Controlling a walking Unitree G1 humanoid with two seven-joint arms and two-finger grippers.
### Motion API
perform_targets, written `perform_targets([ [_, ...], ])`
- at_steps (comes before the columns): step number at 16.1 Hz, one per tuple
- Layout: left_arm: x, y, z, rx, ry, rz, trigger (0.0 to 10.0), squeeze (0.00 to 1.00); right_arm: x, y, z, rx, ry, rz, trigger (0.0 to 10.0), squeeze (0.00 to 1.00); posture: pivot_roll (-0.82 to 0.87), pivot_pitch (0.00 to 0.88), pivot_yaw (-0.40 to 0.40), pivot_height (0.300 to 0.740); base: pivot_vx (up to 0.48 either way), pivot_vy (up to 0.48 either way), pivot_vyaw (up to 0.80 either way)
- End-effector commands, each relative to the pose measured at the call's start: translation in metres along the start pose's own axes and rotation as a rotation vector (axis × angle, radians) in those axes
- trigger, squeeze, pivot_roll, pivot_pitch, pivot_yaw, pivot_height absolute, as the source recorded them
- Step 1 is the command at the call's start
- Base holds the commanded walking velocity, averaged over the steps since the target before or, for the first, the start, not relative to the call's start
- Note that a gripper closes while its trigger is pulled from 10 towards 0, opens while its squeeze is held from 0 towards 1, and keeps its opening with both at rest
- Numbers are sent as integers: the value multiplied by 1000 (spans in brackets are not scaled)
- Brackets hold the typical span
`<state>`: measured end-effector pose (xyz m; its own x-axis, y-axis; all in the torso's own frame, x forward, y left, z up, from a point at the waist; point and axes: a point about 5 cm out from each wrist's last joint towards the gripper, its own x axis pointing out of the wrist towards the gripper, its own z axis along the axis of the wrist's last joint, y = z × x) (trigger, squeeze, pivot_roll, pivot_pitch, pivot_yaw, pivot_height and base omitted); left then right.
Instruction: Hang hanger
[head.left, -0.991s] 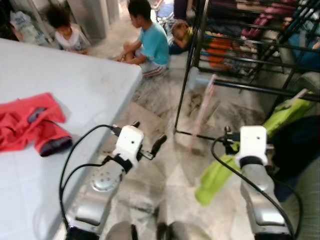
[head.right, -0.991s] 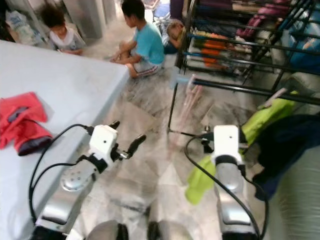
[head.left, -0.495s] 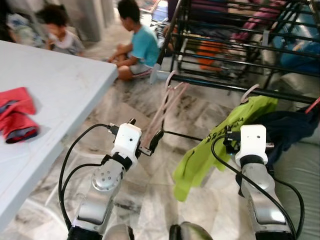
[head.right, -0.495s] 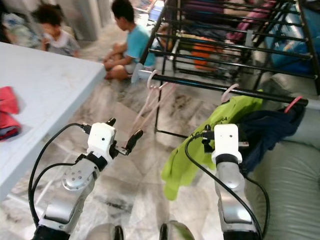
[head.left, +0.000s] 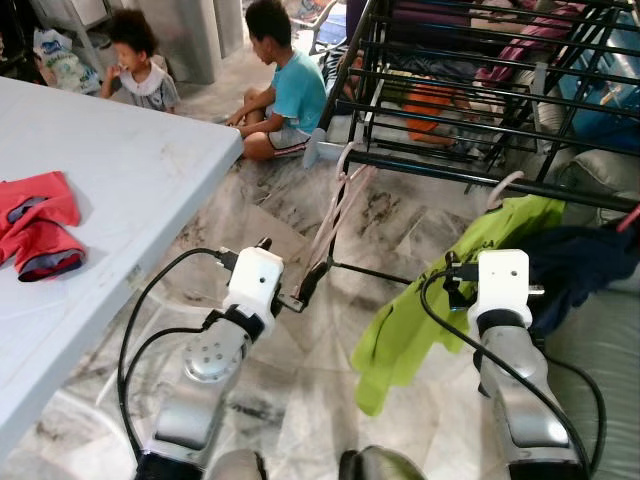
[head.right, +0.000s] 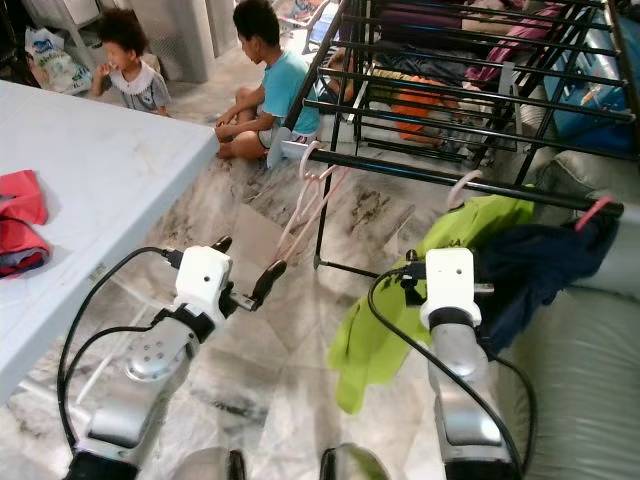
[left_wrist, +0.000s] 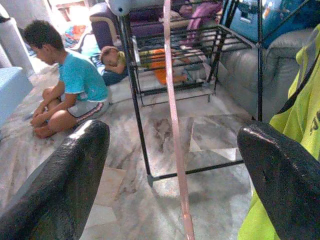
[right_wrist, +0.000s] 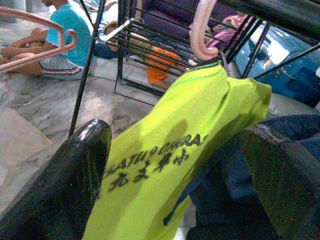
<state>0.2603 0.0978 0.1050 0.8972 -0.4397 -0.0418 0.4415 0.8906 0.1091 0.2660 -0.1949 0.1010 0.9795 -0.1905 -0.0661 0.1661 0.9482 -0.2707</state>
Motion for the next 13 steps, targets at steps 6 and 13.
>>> perform_targets([
  [6,-1,-3,-3,-59,26,-13,10000,0,1,-2,-4,-2,23,-8,10000,0,-23,96,-3,740,0,0,-800],
  [13,-1,-4,-3,-68,32,-27,10000,0,1,-2,-3,-5,17,-6,10000,0,-26,97,-4,740,-219,0,-89],
])
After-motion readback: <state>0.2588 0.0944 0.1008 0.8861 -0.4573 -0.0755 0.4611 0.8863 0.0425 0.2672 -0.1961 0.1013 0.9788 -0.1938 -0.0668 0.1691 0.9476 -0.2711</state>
